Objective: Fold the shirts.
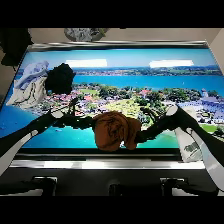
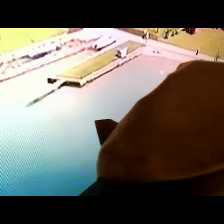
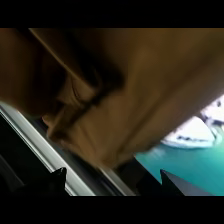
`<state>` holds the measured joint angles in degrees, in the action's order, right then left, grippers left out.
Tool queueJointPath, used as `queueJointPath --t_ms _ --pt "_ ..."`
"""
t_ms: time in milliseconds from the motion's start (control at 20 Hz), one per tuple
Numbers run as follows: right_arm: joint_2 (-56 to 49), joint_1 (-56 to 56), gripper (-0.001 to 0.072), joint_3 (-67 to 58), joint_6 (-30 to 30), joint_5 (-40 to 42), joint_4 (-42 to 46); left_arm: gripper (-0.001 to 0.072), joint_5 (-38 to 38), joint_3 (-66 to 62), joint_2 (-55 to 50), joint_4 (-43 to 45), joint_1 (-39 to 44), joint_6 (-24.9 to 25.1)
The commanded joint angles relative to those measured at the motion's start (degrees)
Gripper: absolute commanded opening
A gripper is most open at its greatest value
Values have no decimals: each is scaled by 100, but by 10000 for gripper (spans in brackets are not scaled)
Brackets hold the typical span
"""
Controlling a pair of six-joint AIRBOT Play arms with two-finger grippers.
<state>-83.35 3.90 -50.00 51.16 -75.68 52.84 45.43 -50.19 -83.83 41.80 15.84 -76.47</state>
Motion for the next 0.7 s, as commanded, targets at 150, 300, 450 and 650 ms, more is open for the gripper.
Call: queueJointPath --t_ms 150,300,450,650 --pt "-216 428 41 4 549 1095 -151 24 -118 -17 197 -52 28 24" --pt "267 238 31 -350 389 774 374 22 -164 -240 767 623 -59 17" --pt "1318 -57 31 -1530 391 590 2031 22 -153 -1082 1707 1427 -407 -9" --pt "2885 -361 31 -3720 391 1172 3748 22 -157 -2931 2951 1434 -1086 -9"
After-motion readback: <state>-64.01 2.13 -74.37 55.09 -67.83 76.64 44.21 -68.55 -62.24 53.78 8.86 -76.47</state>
